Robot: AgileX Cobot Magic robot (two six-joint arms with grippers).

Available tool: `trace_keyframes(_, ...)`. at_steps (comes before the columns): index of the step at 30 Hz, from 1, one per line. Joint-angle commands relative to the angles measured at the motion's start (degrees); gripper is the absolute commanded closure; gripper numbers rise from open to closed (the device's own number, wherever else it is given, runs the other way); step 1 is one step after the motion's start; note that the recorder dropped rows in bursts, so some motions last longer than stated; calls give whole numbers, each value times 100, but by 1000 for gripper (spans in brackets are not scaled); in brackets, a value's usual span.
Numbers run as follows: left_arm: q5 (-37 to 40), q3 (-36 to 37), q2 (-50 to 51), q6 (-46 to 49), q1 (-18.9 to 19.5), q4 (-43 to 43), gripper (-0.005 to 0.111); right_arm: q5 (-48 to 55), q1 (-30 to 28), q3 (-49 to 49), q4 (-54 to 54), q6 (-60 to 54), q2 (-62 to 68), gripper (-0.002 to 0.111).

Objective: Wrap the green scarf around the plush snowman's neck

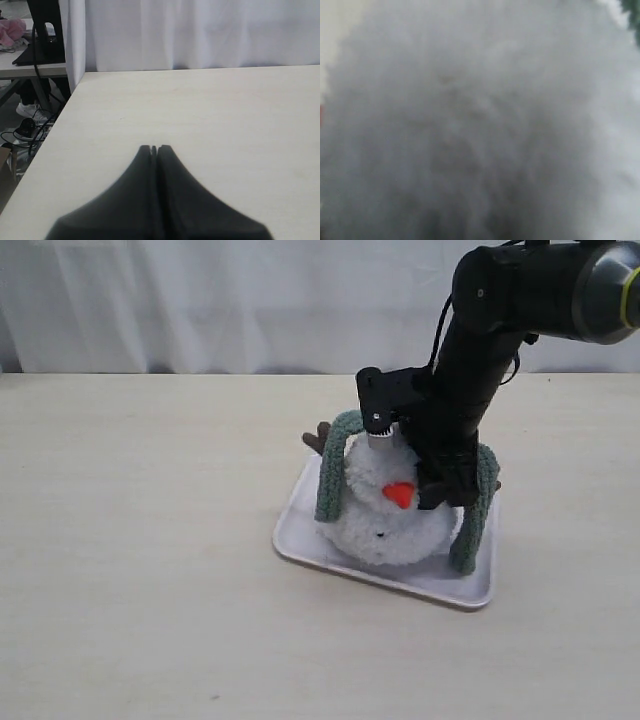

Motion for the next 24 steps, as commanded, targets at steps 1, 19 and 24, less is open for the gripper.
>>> trace_keyframes(1, -39, 9, -12, -38, 10, 12, 107, -122, 8, 9, 3, -1123, 14, 104)
trace_keyframes(19, -39, 9, -12, -38, 10, 12, 107, -360, 8, 9, -23, -1938, 14, 104)
trace_keyframes(24, -39, 9, -12, -38, 10, 12, 107, -301, 8, 9, 363, -1922, 14, 104)
